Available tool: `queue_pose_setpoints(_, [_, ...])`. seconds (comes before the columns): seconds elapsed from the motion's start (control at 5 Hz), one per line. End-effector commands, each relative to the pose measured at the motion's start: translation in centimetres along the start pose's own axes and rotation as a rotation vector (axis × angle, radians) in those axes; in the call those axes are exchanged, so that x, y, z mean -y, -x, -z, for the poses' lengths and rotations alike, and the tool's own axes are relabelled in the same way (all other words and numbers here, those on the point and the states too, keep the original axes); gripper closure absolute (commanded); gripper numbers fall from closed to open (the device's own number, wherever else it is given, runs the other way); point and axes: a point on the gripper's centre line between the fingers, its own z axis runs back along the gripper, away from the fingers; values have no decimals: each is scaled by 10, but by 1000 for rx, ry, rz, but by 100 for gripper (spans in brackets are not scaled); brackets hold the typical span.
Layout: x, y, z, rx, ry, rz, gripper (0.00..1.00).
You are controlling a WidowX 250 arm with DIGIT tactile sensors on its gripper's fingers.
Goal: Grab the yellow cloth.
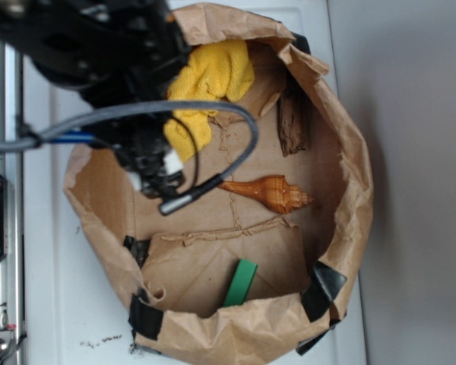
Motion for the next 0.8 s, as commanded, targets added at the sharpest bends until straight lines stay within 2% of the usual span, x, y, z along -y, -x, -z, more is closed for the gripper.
queue_pose_setpoints(0.0, [13,-19,26,26,42,46,0])
queue_pose_setpoints(0.2, [11,-22,50,17,37,41,0])
queue_pose_setpoints(0.4, [2,-22,54,65,28,-18,0])
queue_pose_setpoints(0.6, [-16,-32,57,140,68,-160,0])
